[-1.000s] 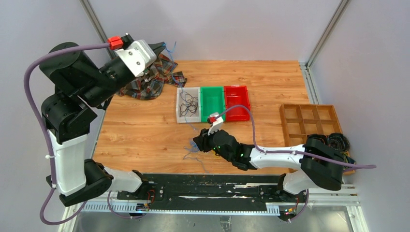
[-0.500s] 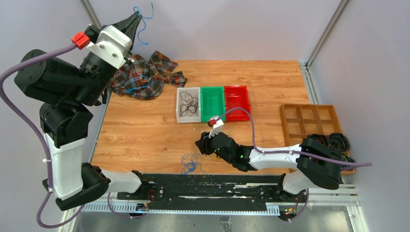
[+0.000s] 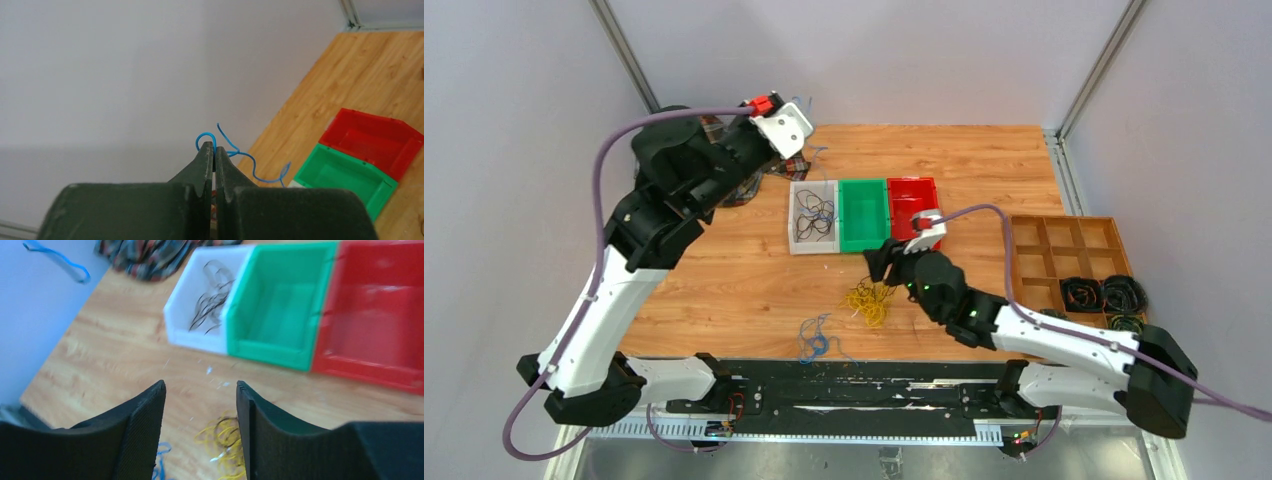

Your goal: Untangle the cables

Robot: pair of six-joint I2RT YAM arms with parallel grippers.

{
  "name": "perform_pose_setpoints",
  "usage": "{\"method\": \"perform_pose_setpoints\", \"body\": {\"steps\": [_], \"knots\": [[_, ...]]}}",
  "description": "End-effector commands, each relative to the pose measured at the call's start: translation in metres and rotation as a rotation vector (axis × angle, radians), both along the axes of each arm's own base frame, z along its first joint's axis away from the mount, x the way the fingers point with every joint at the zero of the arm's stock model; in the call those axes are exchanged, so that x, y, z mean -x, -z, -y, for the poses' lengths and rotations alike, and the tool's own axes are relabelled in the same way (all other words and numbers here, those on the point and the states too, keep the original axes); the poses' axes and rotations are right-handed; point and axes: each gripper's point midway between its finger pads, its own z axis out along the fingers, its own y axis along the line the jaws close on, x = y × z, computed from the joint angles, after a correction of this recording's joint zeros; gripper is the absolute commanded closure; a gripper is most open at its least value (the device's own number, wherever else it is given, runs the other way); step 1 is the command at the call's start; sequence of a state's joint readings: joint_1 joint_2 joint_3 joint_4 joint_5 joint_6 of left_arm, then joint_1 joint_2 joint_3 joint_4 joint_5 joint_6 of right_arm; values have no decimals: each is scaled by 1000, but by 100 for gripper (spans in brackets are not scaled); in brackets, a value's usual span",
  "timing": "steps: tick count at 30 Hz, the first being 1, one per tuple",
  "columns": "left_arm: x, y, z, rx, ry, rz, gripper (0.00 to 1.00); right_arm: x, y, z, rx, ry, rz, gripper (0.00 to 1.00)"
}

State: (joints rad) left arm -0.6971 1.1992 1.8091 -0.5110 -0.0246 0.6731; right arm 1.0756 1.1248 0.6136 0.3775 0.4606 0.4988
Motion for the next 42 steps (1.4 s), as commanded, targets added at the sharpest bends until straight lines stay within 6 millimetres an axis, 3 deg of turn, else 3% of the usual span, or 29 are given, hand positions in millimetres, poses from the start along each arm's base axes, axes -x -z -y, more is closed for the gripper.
{"method": "perform_pose_setpoints", "body": {"steps": [1, 6, 12, 21, 28, 32, 38, 42], "knots": [[-5, 12, 25, 13, 81, -11, 99, -29, -18, 67, 33, 217, 28, 45], [-33, 49, 55, -40, 103, -78, 99, -36, -27, 114, 32, 348, 40, 45], [-72, 84, 82, -98, 81, -121, 99, -33, -22, 147, 50, 453, 40, 46], [-125, 147, 110, -219, 23, -185, 100, -20, -2, 168, 49, 499, 5, 47], [-152, 170, 122, -255, -1, -195, 100, -10, 15, 181, 43, 517, -26, 48], [-166, 193, 123, -309, -29, -211, 99, -6, 18, 187, 55, 529, -27, 49], [-182, 255, 116, -415, -64, -337, 99, -4, 13, 192, 60, 536, -14, 49], [-177, 296, 113, -475, -52, -456, 99, -4, 9, 192, 59, 536, -13, 49]]}}
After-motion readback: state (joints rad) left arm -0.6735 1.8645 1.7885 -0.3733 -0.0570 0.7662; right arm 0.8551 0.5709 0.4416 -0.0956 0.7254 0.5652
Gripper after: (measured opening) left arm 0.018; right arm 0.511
